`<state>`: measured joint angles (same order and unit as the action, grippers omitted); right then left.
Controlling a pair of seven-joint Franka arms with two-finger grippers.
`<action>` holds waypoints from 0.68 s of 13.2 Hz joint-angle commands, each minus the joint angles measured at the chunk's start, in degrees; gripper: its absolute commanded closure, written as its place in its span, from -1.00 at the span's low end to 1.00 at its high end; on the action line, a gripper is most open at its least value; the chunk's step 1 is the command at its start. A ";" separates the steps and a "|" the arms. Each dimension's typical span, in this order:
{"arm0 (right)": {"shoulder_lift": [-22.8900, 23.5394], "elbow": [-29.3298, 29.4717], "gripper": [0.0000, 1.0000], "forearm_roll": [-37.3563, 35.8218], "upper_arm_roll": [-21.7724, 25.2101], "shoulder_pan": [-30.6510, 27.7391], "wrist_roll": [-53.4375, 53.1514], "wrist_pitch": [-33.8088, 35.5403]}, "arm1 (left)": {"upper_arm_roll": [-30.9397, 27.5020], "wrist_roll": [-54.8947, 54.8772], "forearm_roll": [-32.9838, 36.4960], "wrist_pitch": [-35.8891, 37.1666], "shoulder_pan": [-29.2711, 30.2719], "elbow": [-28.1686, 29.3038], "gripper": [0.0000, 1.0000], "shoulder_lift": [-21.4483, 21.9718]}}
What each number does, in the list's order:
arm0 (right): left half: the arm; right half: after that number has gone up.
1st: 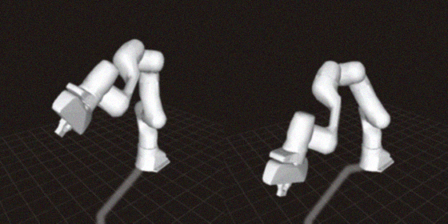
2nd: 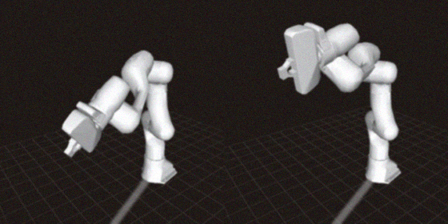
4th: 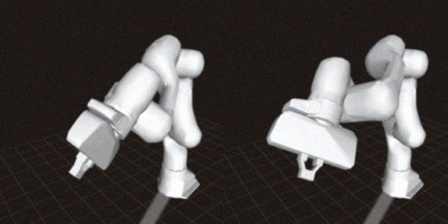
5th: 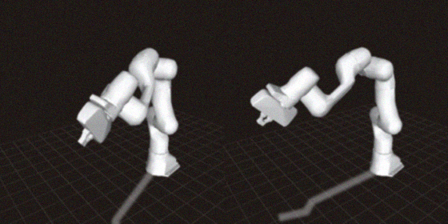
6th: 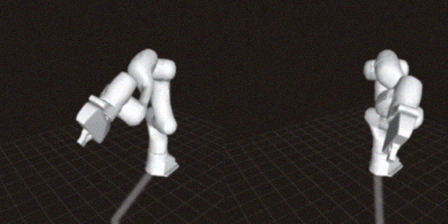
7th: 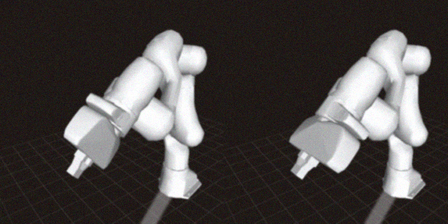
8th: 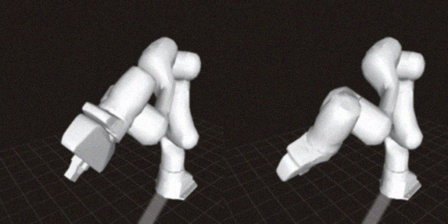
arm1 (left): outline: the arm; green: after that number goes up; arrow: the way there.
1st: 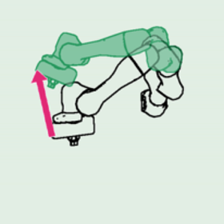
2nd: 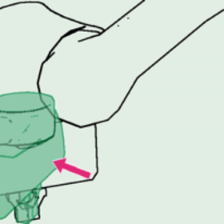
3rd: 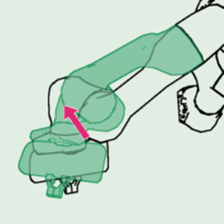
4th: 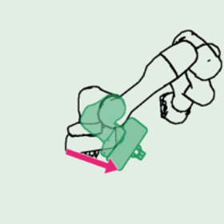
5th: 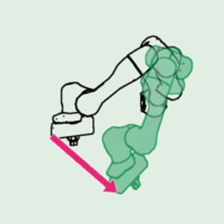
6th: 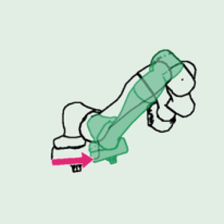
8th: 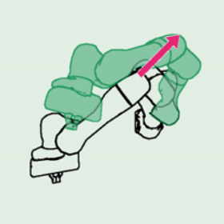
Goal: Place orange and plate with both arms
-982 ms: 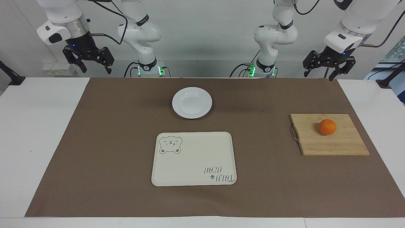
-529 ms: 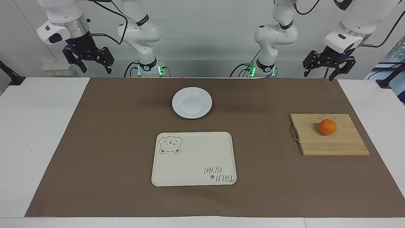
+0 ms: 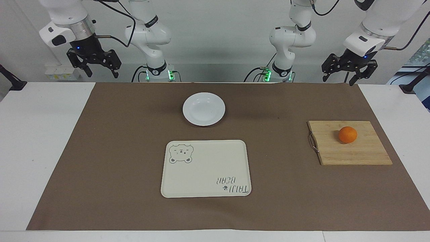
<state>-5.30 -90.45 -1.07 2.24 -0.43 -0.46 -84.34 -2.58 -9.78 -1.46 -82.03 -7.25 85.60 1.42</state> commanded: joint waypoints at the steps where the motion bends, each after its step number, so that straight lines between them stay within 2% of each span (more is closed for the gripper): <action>1: -1.38 -1.49 -1.00 0.99 -0.13 -0.53 1.25 0.23 | -0.15 -0.42 -0.56 1.60 -0.22 -0.62 -1.00 0.34; 9: -1.21 -1.05 -1.00 2.74 0.04 -1.06 1.07 0.50 | -0.41 -0.59 -0.56 0.47 0.48 -0.44 -1.00 0.61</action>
<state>-5.33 -90.49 0.05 2.32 -0.47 -0.46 -84.28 -2.69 -9.78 -1.46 -81.76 -7.19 85.60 1.56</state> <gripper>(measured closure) 0.000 0.000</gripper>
